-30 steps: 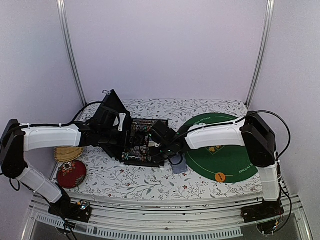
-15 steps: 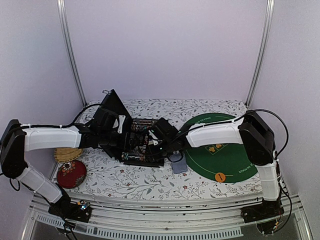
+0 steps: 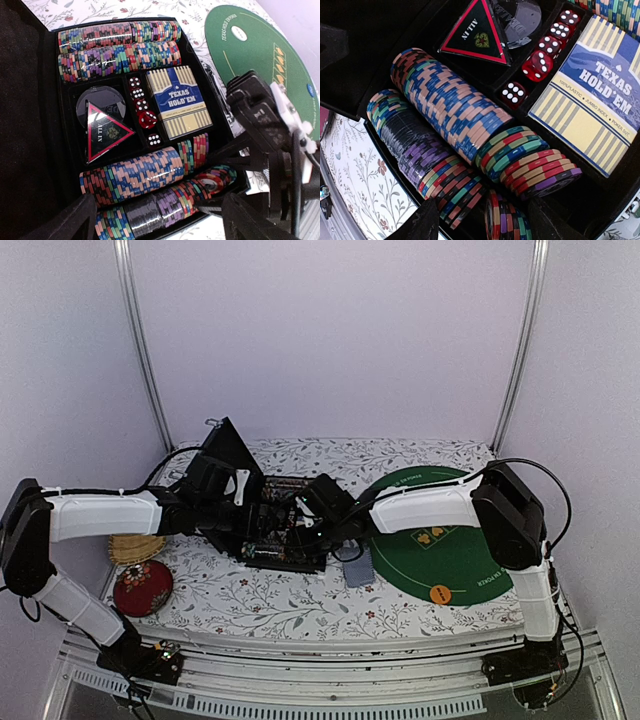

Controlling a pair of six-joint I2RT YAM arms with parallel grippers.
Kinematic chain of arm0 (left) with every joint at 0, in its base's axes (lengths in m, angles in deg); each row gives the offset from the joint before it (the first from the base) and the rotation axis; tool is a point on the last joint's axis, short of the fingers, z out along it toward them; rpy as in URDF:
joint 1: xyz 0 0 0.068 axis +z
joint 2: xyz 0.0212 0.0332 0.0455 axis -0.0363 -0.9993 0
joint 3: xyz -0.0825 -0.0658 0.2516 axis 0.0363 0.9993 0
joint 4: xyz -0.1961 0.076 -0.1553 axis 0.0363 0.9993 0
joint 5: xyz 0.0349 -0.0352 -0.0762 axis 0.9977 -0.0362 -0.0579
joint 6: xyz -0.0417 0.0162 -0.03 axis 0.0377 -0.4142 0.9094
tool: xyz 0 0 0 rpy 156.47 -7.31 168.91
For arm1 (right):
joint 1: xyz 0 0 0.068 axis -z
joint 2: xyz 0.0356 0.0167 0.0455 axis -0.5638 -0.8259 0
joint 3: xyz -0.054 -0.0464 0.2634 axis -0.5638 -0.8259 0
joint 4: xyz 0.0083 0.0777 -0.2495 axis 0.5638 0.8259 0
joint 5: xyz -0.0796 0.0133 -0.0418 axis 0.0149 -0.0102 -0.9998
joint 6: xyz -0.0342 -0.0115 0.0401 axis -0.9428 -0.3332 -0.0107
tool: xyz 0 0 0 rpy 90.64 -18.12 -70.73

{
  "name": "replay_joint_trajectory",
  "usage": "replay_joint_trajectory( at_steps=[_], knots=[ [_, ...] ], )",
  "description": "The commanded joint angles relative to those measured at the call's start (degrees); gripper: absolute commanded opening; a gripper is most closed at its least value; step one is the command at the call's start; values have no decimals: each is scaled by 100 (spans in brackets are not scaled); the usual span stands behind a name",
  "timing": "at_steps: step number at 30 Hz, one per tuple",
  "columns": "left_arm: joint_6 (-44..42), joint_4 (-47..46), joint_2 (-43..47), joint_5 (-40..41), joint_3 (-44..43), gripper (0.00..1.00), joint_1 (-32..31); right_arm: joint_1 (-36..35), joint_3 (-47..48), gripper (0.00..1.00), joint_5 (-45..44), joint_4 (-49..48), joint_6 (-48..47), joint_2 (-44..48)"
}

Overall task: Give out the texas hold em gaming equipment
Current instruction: Pick up the pile of poker chips from the chip case.

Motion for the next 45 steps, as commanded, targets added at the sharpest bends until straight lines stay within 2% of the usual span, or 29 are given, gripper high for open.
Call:
replay_joint_trajectory(
  at_steps=[1,10,15,19,30,36,42,44,45],
  knots=[
    [-59,-86,8,-47,65,89,70,156,-334,64,198,-98,127,-64],
    [-86,-121,18,-81,74,89,88,435,-1118,54,666,-631,708,537],
    [-59,-149,-61,-124,40,89,95,433,-1041,48,696,-520,713,520],
    [-74,-147,-51,-153,63,89,96,427,-1012,47,838,-403,657,422],
    [-92,-130,-48,-146,86,89,123,160,-315,43,353,650,399,16],
    [-102,-147,-33,-150,103,89,140,120,-233,35,135,737,374,-85],
    [-54,-165,-2,-159,151,89,139,118,393,29,-45,884,184,-556],
    [-49,-169,61,-159,177,89,141,119,551,21,-40,982,116,-694],
    [-57,-184,119,-167,213,89,140,119,578,9,-15,1019,111,-699]
  ],
)
